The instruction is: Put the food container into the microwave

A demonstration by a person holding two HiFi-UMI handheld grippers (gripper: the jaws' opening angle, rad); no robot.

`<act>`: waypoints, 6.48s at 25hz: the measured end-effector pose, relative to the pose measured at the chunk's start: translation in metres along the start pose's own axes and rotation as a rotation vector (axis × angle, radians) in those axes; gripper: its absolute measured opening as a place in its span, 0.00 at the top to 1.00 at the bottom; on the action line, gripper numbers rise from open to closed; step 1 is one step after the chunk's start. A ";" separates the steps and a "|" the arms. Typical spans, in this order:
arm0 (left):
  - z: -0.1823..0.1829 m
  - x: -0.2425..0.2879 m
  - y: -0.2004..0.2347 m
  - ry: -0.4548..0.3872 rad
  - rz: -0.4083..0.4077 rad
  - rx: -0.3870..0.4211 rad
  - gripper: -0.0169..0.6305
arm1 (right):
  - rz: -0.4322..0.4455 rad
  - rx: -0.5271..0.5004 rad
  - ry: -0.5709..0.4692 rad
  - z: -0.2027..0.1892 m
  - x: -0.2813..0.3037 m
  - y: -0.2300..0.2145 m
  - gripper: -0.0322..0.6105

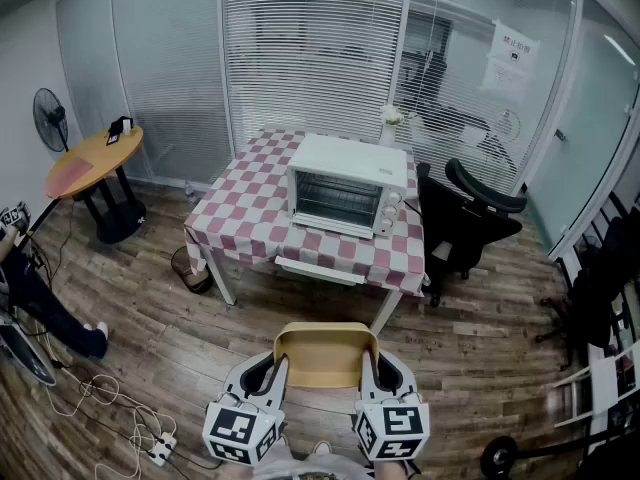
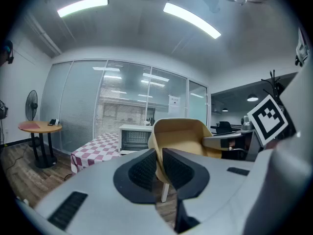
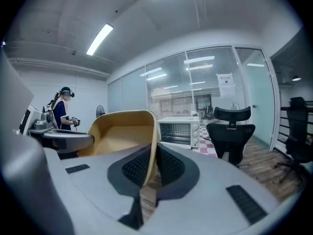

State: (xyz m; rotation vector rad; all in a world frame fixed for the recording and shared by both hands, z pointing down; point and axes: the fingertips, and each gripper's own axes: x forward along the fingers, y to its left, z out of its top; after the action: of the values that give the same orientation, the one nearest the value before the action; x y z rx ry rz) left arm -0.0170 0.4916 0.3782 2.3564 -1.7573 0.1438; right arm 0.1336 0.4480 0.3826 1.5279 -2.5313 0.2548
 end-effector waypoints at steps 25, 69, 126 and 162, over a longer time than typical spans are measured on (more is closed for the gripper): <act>-0.007 0.082 0.010 0.030 0.058 -0.029 0.91 | 0.075 -0.002 0.029 -0.007 0.070 -0.050 0.92; 0.031 0.278 0.163 0.074 -0.087 -0.026 0.91 | -0.074 0.032 0.081 0.028 0.294 -0.071 0.92; 0.095 0.531 0.224 0.114 -0.131 -0.007 0.91 | -0.034 0.116 0.077 0.091 0.513 -0.201 0.90; -0.021 0.552 0.232 0.397 -0.381 0.079 0.87 | -0.170 0.200 0.372 -0.028 0.526 -0.197 0.90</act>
State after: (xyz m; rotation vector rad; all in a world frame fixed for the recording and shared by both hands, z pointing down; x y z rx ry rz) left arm -0.0788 -0.0847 0.5296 2.4521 -1.1244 0.5829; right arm 0.0691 -0.0866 0.5451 1.5797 -2.1275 0.7132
